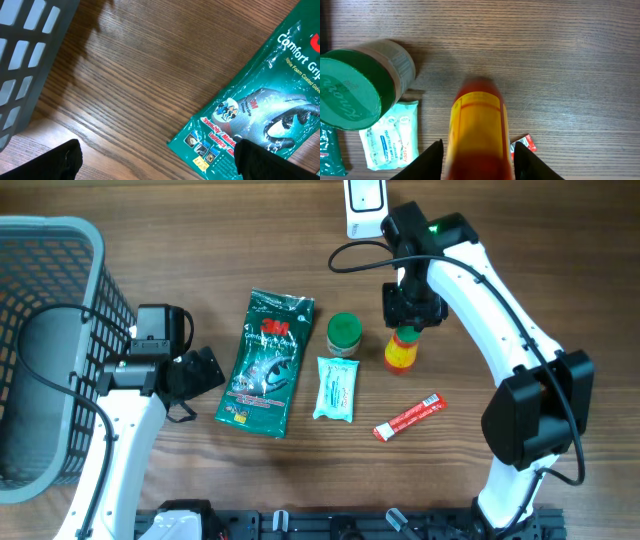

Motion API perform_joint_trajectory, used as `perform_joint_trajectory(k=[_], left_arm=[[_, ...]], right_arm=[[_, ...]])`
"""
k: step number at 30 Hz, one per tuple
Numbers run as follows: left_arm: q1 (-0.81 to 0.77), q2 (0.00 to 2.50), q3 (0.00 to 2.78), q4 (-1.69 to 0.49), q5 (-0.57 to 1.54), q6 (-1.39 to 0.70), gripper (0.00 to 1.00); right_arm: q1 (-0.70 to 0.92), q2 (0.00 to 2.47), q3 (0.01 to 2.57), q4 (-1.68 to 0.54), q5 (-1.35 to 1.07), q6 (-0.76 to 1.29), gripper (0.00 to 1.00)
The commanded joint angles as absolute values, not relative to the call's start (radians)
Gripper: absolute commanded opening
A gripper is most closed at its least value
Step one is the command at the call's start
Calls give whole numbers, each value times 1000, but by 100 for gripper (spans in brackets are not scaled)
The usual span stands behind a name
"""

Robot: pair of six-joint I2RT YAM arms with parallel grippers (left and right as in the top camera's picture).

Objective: Scan the item barcode
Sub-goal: 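Grasp the red sauce bottle with the right gripper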

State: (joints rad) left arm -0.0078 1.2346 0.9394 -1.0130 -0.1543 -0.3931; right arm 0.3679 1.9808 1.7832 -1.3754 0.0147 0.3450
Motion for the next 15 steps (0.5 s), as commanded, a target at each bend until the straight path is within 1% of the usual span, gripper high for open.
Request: perform_joint_trajectory(k=[1, 7, 10, 11, 12, 13, 14, 15], left_arm=[[-2, 1223, 933, -1013, -149, -374, 100], [-2, 1223, 933, -1013, -149, -373, 100], [-2, 1223, 933, -1013, -149, -373, 100], [-2, 1223, 933, -1013, -149, -374, 100], [-2, 1223, 933, -1013, -149, -373, 100], [-2, 1223, 933, -1013, -149, -373, 100], [-2, 1223, 933, -1013, -149, -374, 100], [-2, 1223, 933, -1013, -149, -374, 100]], right_arm=[[368, 1923, 1806, -1368, -1, 336, 54], [368, 1853, 1809, -1345, -1, 344, 65], [367, 1788, 1819, -1348, -1, 354, 80], [367, 1753, 1821, -1348, -1, 378, 83], [367, 1734, 1822, -1348, 0, 397, 88], [367, 1698, 1822, -1346, 5, 435, 96], [367, 1656, 1821, -1346, 11, 500, 100], [367, 1625, 1821, -1347, 10, 554, 100]])
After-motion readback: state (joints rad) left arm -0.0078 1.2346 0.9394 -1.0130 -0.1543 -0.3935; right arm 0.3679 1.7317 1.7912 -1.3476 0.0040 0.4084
